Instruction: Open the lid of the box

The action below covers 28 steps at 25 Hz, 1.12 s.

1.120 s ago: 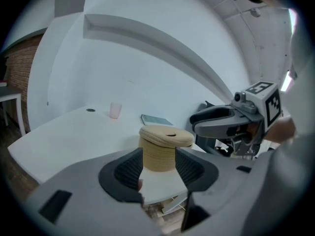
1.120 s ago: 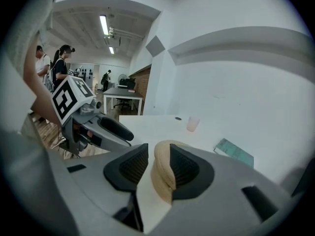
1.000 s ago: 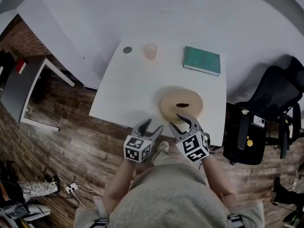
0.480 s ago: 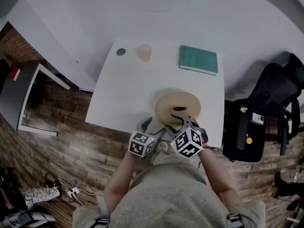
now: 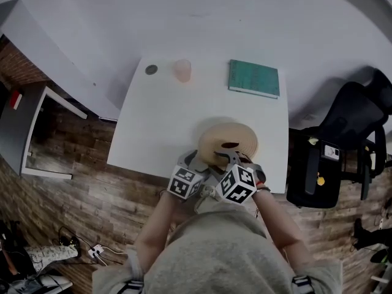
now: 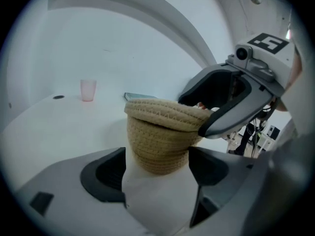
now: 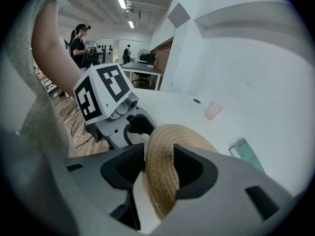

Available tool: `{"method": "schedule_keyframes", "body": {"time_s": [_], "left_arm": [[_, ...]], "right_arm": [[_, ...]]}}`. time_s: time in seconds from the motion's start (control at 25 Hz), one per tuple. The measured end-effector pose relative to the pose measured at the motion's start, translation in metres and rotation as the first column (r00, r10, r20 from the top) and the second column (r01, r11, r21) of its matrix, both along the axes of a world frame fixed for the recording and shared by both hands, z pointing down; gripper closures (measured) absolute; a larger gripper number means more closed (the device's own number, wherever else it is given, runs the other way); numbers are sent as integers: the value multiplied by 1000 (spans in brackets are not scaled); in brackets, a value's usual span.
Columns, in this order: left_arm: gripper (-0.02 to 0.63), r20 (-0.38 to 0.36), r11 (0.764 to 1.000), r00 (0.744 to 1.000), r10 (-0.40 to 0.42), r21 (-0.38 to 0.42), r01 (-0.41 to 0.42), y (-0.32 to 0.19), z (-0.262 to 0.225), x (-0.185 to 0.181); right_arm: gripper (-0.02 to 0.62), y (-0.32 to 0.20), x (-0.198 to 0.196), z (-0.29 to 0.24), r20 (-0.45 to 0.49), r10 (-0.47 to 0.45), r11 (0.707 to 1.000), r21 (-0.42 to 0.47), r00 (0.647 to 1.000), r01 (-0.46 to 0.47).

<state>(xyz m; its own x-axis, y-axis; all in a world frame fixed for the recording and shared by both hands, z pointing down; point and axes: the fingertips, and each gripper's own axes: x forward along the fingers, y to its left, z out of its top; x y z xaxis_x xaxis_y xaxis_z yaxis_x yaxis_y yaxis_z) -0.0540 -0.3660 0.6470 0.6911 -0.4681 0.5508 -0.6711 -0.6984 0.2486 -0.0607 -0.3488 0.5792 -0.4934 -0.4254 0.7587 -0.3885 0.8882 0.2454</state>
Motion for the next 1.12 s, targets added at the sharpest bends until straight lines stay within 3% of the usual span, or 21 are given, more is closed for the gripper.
{"method": "schedule_keyframes", "body": {"time_s": [0.4, 1.12], "left_arm": [[241, 10, 994, 994, 105, -33, -104, 1, 0, 11], [242, 2, 999, 999, 43, -20, -43, 4, -1, 13]], "right_arm": [[433, -3, 2, 4, -7, 1, 1000, -7, 1000, -1], [488, 3, 7, -11, -1, -24, 997, 69, 1000, 24]]}}
